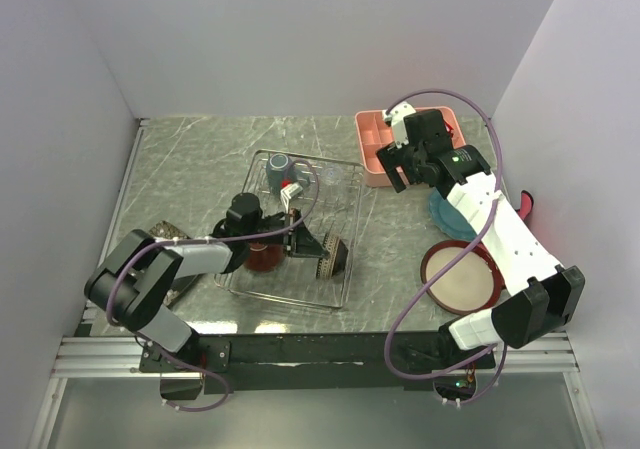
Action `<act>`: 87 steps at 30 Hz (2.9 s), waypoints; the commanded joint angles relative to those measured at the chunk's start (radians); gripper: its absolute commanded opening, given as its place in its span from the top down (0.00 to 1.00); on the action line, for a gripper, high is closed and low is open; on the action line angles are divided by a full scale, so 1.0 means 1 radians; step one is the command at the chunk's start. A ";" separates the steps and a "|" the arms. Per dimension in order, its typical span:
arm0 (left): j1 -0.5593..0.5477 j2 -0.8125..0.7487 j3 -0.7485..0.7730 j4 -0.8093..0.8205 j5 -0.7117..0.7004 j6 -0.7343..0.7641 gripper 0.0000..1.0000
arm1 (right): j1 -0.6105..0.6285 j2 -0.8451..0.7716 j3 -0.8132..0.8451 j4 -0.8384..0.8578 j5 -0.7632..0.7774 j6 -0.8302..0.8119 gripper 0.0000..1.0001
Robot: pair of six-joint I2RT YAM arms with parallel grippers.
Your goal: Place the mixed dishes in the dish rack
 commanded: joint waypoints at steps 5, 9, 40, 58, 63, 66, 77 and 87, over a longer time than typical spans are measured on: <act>-0.011 0.101 0.045 0.159 0.000 -0.117 0.99 | -0.006 -0.007 0.030 -0.002 -0.054 0.029 0.06; -0.013 0.172 0.070 0.220 0.018 -0.180 0.99 | -0.006 0.001 0.019 0.001 -0.076 0.035 0.06; 0.161 -0.084 0.444 -1.245 -0.390 0.493 0.29 | -0.008 0.053 0.088 -0.024 -0.157 0.075 0.06; 0.354 -0.126 0.797 -1.431 -0.755 0.962 0.26 | 0.006 0.021 0.001 -0.050 -0.329 0.210 0.06; 0.361 -0.106 0.783 -1.408 -0.818 1.056 0.29 | 0.005 0.085 -0.012 -0.062 -0.427 0.276 0.19; 0.391 -0.124 0.757 -1.409 -0.818 1.056 0.52 | 0.005 0.146 0.027 -0.079 -0.493 0.287 0.54; 0.464 -0.191 0.588 -1.428 -0.677 1.086 0.38 | 0.011 0.309 0.093 -0.071 -0.591 0.419 0.43; 0.461 -0.097 0.550 -1.414 -0.582 1.063 0.40 | 0.035 0.413 0.134 -0.079 -0.568 0.458 0.46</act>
